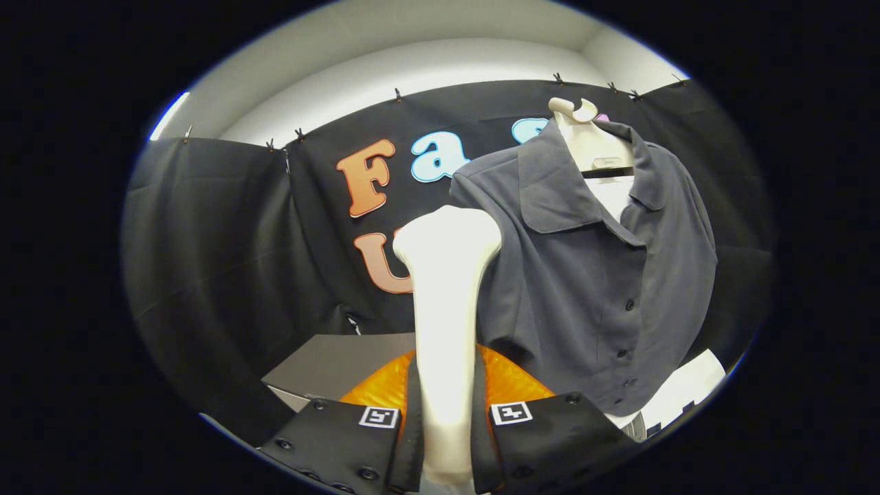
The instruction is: Iron the clothes twice with a garment steamer, once on the left side and once on the right side.
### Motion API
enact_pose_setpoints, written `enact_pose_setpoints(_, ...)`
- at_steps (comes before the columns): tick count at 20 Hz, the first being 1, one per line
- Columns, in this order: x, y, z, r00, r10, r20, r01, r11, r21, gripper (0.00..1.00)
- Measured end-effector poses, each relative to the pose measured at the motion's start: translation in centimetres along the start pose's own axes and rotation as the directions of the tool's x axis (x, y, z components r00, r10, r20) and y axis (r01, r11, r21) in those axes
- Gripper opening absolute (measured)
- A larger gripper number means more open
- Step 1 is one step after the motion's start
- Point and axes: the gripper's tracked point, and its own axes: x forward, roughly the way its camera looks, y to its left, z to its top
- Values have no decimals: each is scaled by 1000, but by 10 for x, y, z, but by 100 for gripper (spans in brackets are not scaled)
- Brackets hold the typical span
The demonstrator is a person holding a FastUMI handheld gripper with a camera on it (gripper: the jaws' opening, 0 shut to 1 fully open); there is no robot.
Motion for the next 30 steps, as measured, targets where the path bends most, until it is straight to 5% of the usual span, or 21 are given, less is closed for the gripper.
enact_pose_setpoints(9, -29, -47, 20, 998, -31, 47, 31, 1000, 5, 35)
enact_pose_setpoints(17, -14, -118, 25, 987, -141, 73, 139, 990, 23, 35)
enact_pose_setpoints(30, 15, -155, -5, 985, -153, 79, 156, 987, -29, 35)
